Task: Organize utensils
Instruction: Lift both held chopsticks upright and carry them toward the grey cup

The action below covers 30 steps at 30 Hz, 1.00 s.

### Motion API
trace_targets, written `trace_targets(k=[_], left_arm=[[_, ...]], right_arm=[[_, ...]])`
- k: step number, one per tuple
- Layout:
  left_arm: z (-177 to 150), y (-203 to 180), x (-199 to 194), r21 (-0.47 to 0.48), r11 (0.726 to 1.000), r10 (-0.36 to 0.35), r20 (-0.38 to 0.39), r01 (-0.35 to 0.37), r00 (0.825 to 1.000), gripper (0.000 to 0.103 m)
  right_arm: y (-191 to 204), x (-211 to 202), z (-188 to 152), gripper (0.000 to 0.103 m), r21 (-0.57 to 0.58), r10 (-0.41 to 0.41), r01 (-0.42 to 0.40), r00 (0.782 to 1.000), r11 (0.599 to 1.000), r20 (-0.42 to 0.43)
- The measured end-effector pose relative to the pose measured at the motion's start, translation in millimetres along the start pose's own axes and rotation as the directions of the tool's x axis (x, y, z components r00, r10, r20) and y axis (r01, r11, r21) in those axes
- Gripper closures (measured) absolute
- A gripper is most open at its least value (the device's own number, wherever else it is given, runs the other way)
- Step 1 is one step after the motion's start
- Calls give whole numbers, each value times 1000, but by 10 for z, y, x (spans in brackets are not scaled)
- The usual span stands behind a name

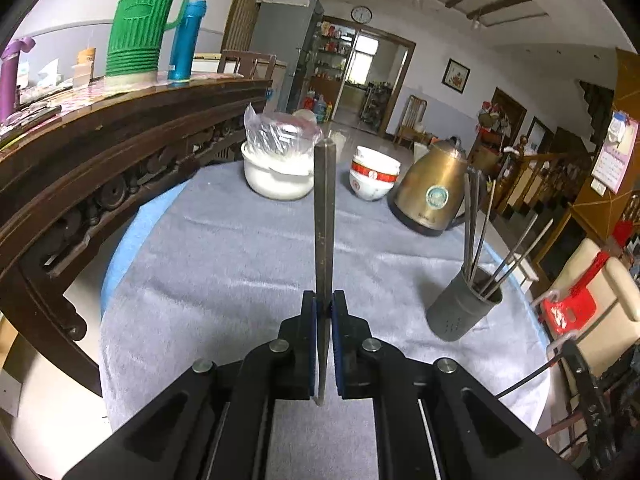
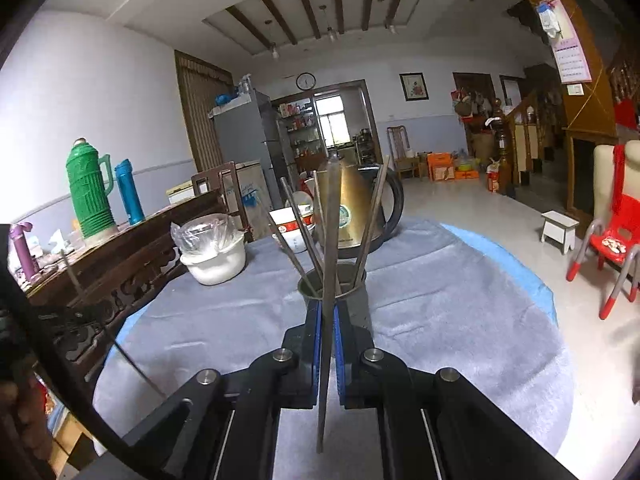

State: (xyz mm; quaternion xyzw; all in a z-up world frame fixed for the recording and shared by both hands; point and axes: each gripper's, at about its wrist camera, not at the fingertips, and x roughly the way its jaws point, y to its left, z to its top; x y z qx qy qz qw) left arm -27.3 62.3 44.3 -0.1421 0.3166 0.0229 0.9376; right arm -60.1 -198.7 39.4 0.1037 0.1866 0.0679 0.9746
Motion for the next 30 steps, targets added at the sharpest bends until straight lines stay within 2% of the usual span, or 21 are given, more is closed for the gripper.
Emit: trace_targets(k=[10, 17, 30], left_arm=[[-65, 83, -91, -7, 1000, 5, -1, -5, 1000, 96], [-61, 20, -92, 7, 1000, 17, -7, -17, 1000, 96], [72, 28, -170, -14, 1000, -17, 14, 17, 1000, 96]], right_arm=[[20, -157, -67, 97, -4, 15, -15, 1000, 1000, -3], [1, -76, 33, 97, 16, 27, -27, 1000, 999, 4], [73, -127, 236, 97, 16, 48, -49, 998, 999, 47]])
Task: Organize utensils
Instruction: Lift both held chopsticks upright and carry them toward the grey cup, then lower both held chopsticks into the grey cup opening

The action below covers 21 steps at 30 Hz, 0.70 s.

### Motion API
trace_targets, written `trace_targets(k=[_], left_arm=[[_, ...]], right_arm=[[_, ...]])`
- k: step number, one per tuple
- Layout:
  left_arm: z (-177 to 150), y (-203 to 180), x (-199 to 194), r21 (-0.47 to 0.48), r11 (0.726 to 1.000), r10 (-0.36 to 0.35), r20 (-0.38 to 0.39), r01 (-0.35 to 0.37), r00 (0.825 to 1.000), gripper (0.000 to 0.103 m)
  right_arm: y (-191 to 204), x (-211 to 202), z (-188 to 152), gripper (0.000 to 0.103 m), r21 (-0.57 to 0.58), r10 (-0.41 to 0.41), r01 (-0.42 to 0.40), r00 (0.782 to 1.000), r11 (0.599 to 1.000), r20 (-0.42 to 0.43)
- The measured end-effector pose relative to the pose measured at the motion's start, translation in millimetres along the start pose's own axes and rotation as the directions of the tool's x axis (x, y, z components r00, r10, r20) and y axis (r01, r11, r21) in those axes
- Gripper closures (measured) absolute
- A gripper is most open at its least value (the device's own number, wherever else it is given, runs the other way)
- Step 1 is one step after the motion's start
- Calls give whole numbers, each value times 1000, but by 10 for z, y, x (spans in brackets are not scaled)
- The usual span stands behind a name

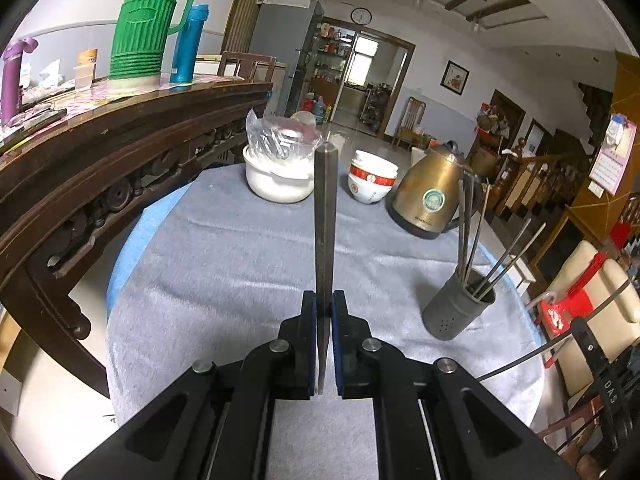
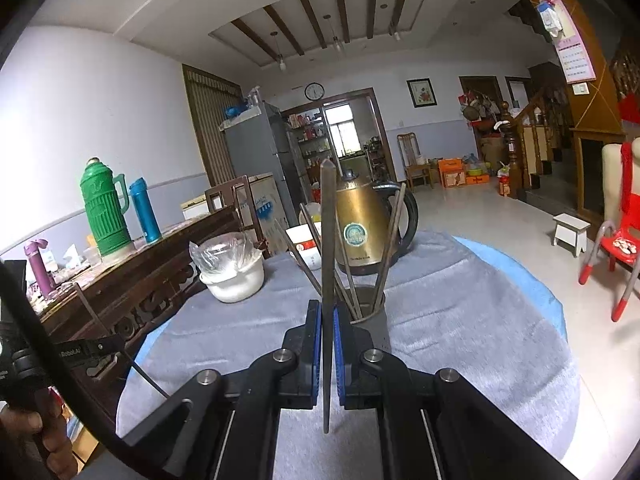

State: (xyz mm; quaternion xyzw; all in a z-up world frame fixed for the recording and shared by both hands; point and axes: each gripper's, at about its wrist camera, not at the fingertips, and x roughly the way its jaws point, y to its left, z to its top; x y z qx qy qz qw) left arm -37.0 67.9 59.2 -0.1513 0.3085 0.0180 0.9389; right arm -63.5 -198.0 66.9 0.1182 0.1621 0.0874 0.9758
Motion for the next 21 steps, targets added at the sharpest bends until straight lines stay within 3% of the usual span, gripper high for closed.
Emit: trace_targets(k=[12, 21], left_arm=[[405, -218, -195, -48, 988, -145, 54, 148, 988, 96], [843, -614, -142, -46, 958, -279, 101, 285, 955, 96]], right_arm=[[-106, -140, 282, 97, 40, 15, -17, 997, 999, 71], [-288, -211, 676, 97, 76, 3, -15, 988, 997, 154]])
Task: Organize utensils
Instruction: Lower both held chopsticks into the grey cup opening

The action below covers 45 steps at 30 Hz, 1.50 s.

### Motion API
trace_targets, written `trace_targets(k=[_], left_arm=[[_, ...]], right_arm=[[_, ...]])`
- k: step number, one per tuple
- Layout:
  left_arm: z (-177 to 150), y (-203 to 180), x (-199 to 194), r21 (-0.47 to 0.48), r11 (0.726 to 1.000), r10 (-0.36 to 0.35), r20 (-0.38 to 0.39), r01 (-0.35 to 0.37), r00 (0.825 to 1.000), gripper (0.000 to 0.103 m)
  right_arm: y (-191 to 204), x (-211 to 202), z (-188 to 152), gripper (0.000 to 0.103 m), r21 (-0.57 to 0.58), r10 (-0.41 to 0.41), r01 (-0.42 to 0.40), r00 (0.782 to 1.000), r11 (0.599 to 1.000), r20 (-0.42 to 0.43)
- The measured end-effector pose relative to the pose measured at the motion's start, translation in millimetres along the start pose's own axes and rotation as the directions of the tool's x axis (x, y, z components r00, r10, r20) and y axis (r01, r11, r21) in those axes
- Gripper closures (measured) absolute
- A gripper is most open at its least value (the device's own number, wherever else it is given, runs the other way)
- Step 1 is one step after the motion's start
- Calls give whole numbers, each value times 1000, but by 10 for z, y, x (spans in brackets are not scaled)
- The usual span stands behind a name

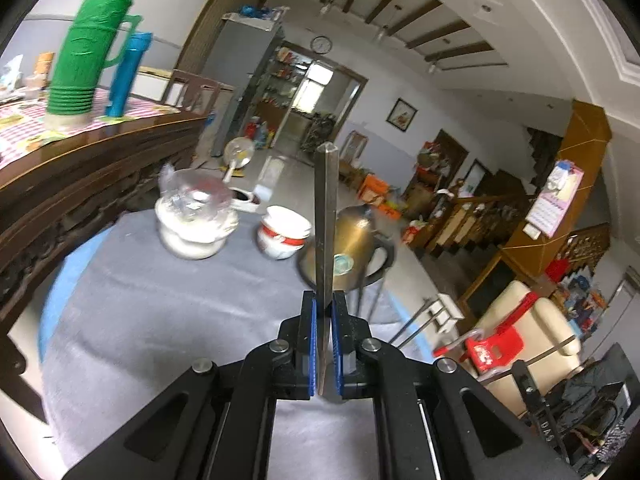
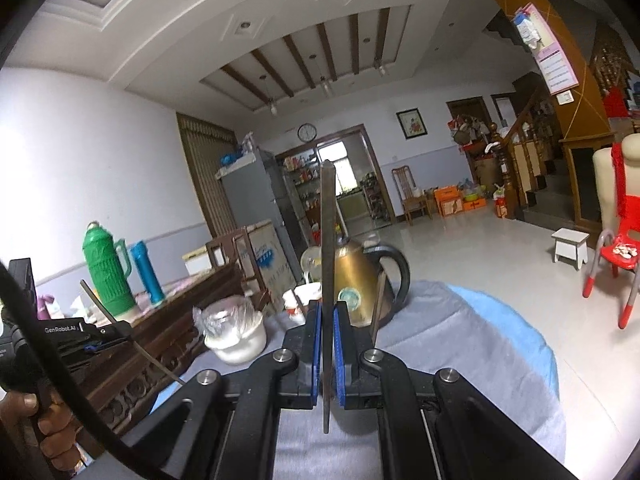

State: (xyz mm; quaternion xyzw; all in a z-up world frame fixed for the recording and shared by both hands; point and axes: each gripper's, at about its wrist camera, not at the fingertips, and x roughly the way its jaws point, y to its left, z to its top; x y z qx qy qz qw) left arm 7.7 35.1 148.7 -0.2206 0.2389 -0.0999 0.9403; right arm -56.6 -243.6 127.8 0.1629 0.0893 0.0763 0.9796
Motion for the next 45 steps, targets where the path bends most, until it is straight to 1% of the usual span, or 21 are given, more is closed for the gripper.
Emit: trace_targets(k=[7, 12, 18, 22, 27, 35, 45], left_arm=[[106, -308, 397, 36, 998, -53, -16, 54, 998, 96], [54, -465, 694, 62, 995, -74, -52, 77, 996, 96], [-39, -538, 984, 93, 994, -56, -83, 64, 995, 96], [-112, -540, 1133, 102, 993, -43, -113, 55, 993, 96], [-153, -522, 1296, 107, 993, -36, -146, 52, 989, 96], [-270, -476, 1486, 115, 992, -28, -197, 51, 980, 96], [-352, -446, 1622, 119, 992, -22, -244, 52, 969, 96]], right_arm=[[-76, 205, 284, 97, -17, -21, 22, 999, 1000, 49], [-68, 429, 330, 97, -33, -25, 26, 999, 999, 43], [-96, 675, 215, 97, -57, -43, 43, 999, 997, 3], [-146, 842, 110, 97, -61, -48, 45, 998, 997, -49], [-159, 962, 9, 97, -77, -51, 44, 995, 996, -87], [-157, 1125, -133, 97, -94, -54, 41, 988, 995, -142], [-152, 1268, -299, 97, -102, -61, 40, 977, 994, -207]])
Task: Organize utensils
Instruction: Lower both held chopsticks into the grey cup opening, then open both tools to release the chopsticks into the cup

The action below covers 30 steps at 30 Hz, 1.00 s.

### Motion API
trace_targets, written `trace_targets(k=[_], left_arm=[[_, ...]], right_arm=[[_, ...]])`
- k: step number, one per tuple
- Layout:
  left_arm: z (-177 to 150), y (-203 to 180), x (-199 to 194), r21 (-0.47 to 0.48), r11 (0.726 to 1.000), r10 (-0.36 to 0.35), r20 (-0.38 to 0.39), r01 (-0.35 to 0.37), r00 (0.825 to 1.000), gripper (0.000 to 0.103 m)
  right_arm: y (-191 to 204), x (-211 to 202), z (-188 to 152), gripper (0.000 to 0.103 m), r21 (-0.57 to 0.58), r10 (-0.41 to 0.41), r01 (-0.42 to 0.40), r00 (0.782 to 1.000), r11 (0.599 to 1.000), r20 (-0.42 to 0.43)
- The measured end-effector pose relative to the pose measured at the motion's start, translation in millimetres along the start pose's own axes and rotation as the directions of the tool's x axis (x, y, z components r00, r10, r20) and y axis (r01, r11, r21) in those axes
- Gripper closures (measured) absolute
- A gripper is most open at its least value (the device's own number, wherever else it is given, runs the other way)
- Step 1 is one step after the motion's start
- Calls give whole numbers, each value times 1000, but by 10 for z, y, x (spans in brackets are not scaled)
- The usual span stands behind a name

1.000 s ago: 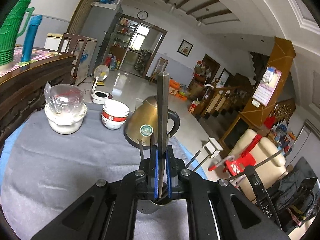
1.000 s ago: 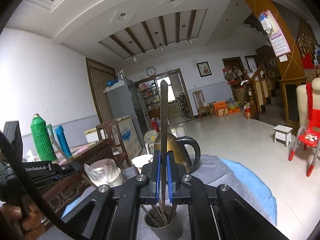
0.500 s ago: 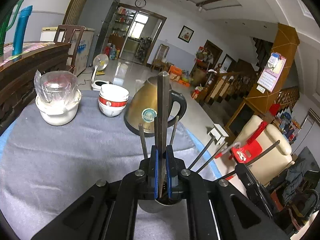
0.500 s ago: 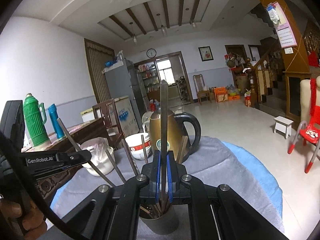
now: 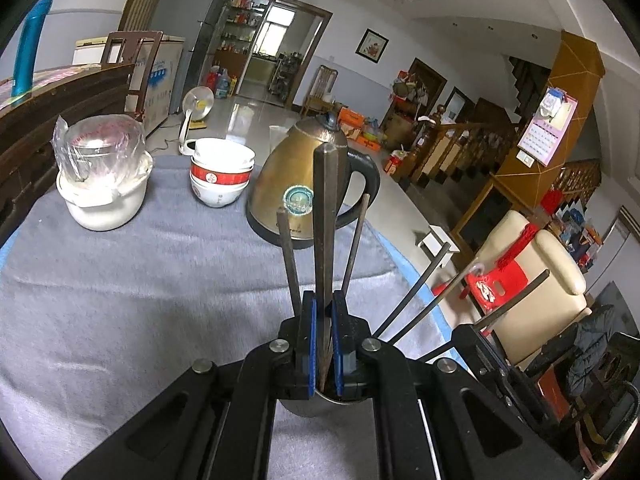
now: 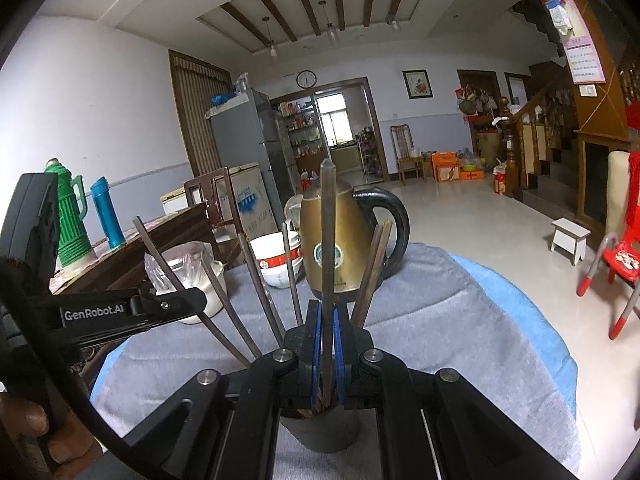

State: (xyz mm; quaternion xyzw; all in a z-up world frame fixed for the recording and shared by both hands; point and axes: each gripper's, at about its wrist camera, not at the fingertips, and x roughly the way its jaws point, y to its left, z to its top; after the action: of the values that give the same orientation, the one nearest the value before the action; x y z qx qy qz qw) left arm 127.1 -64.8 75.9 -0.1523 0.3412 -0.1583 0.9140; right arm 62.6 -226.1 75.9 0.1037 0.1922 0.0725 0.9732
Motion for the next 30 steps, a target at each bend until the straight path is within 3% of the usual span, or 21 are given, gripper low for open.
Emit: trace_targets(k=[17, 19, 21, 22, 23, 24, 28, 30], left_arm=[[-23, -66, 67, 26, 1000, 8, -70, -6, 998, 95], [31, -42, -39, 6, 1000, 2, -54, -2, 999, 86], [91, -18, -168, -12, 1000, 13, -24, -13, 1000, 57], [114, 0, -243, -21, 1000, 16, -6, -16, 1000, 54], [129, 18, -311, -27, 1000, 16, 11, -16, 1000, 53], [138, 29, -380, -31, 999, 20, 24, -19, 1000, 53], [115, 51, -609, -13, 999, 52, 48, -51, 998, 42], [77, 64, -702, 6, 996, 87, 66, -87, 994, 28]], right_arm=[[-27, 205, -79, 95, 22, -12, 14, 996, 1000, -84], [-23, 195, -39, 94, 17, -33, 35, 995, 999, -95], [-25, 147, 23, 83, 7, -59, 59, 995, 998, -82], [-31, 88, 66, 61, 11, -69, 70, 996, 998, -63], [-34, 41, 100, 27, 20, -71, 72, 996, 997, -49], [-38, -32, 134, 19, 30, -77, 78, 997, 996, -21], [13, -329, 231, 18, 14, -112, 112, 993, 994, 44], [50, -441, 219, 18, 2, -108, 108, 993, 994, 50]])
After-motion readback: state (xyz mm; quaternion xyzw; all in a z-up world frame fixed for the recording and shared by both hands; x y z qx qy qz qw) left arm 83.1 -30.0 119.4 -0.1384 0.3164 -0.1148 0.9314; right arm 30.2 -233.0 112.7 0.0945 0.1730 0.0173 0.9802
